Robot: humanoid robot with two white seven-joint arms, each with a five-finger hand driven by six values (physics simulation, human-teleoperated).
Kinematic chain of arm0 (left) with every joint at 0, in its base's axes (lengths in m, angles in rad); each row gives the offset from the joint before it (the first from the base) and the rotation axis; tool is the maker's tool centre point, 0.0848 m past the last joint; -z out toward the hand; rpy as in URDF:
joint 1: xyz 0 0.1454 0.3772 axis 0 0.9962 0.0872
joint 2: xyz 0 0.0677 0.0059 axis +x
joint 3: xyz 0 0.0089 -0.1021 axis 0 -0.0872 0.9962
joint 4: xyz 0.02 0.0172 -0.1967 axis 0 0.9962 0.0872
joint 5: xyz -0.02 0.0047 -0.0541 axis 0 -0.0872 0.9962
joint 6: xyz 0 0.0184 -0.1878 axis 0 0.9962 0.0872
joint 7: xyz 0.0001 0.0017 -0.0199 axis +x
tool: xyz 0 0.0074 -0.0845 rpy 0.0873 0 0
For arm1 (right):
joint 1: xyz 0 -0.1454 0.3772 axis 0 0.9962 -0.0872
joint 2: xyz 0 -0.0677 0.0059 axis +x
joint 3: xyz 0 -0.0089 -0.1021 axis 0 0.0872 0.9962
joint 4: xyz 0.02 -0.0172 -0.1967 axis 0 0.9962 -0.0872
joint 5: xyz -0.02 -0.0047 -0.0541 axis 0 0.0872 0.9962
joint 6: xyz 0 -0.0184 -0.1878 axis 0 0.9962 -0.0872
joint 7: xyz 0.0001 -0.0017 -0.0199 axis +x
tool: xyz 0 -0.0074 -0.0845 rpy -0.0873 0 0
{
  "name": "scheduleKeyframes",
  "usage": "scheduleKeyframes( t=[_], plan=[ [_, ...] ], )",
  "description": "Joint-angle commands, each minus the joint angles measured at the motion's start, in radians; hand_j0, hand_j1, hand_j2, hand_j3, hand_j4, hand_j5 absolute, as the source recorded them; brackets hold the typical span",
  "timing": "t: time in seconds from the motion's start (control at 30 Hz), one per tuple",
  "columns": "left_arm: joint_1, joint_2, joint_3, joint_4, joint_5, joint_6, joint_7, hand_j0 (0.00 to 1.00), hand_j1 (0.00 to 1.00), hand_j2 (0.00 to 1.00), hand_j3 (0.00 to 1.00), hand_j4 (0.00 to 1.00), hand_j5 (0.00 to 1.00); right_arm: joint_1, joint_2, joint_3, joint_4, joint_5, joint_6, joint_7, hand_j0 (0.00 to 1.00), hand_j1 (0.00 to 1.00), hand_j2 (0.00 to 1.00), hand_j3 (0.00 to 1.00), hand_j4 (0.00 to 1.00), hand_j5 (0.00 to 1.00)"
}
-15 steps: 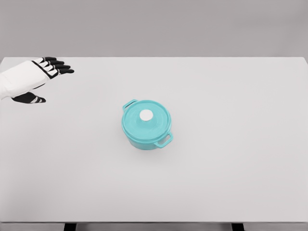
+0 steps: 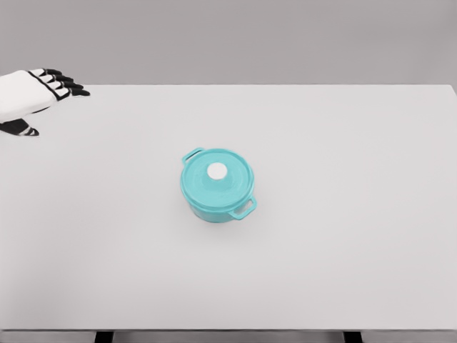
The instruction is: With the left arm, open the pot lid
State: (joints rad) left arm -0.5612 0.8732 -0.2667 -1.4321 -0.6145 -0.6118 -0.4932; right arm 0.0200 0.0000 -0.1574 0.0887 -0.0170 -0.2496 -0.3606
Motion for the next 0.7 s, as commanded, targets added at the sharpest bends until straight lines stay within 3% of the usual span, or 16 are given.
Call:
scheduleKeyframes(
  t=[0.0, 0.03, 0.07, 0.17, 0.23, 0.3, 0.37, 0.67],
  plan=[
    [-0.003, -0.100, 0.011, 0.007, 0.094, 0.001, -0.118, 1.00, 1.00, 1.00, 1.00, 1.00, 1.00, 0.000, 0.000, -0.001, 0.000, -0.001, 0.000, 0.000, 1.00, 1.00, 1.00, 1.00, 1.00, 1.00],
    [-0.002, -0.164, 0.009, 0.035, 0.205, 0.001, -0.118, 1.00, 1.00, 1.00, 1.00, 1.00, 1.00, 0.000, 0.000, -0.001, 0.000, -0.001, 0.000, 0.000, 1.00, 1.00, 1.00, 1.00, 1.00, 1.00],
    [-0.008, -0.169, -0.003, 0.041, 0.194, 0.001, -0.118, 1.00, 1.00, 1.00, 1.00, 1.00, 1.00, 0.000, 0.000, -0.001, 0.000, -0.001, 0.000, 0.000, 1.00, 1.00, 1.00, 1.00, 1.00, 1.00],
    [-0.052, -0.216, -0.028, 0.026, -0.011, 0.001, -0.118, 1.00, 1.00, 1.00, 1.00, 1.00, 1.00, 0.000, 0.000, -0.001, 0.000, -0.001, 0.000, 0.000, 1.00, 1.00, 1.00, 1.00, 1.00, 1.00],
    [-0.052, -0.292, -0.026, -0.018, -0.070, 0.001, -0.118, 1.00, 1.00, 1.00, 1.00, 1.00, 1.00, 0.000, 0.000, -0.001, 0.000, -0.001, 0.000, 0.000, 1.00, 1.00, 1.00, 1.00, 1.00, 1.00],
    [-0.085, -0.384, -0.022, -0.014, -0.177, 0.001, -0.118, 1.00, 1.00, 1.00, 1.00, 1.00, 1.00, 0.000, 0.000, -0.001, 0.000, -0.001, 0.000, 0.000, 1.00, 1.00, 1.00, 1.00, 1.00, 1.00],
    [-0.091, -0.477, -0.022, -0.005, -0.202, 0.001, -0.118, 1.00, 1.00, 1.00, 1.00, 1.00, 1.00, 0.000, 0.000, -0.001, 0.000, -0.001, 0.000, 0.000, 1.00, 1.00, 1.00, 1.00, 1.00, 1.00],
    [-0.080, -0.488, -0.029, -0.016, -0.186, 0.001, -0.118, 1.00, 1.00, 1.00, 1.00, 1.00, 1.00, 0.000, 0.000, -0.001, 0.000, -0.001, 0.000, -0.001, 1.00, 1.00, 1.00, 1.00, 1.00, 1.00]
  ],
)
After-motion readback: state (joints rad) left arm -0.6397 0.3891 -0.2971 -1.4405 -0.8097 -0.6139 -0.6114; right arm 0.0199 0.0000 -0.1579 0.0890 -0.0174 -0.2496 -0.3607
